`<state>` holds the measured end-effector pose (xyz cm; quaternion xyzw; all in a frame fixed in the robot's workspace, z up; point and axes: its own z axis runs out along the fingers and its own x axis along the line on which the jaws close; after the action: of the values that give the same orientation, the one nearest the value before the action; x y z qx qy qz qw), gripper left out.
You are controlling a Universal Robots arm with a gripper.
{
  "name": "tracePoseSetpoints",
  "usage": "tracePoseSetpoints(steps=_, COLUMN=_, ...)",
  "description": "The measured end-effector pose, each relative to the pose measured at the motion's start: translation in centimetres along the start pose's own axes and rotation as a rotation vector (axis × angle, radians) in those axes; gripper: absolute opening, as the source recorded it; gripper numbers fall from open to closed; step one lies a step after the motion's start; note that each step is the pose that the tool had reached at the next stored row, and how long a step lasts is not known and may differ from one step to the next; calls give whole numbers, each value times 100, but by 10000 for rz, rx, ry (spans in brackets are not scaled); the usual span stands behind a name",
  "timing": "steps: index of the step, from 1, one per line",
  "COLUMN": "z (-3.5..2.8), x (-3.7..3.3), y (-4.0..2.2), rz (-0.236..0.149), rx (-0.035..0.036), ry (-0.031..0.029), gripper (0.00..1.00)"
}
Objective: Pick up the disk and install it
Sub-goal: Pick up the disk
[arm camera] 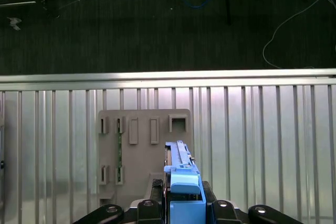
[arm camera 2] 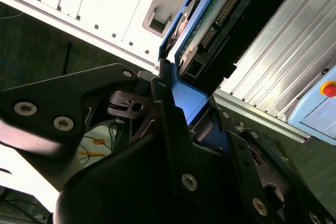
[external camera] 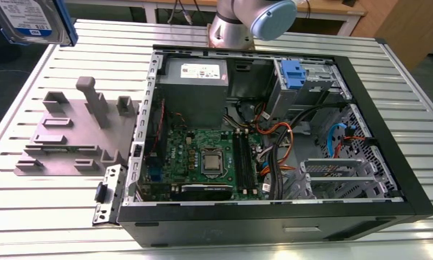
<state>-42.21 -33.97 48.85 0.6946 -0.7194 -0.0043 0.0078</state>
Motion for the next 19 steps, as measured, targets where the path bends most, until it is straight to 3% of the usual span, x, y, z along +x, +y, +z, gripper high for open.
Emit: tracePoseSetpoints(steps=19, z=-1, x=-1, y=-50, rz=0, rx=0, ry=0, gripper=37)
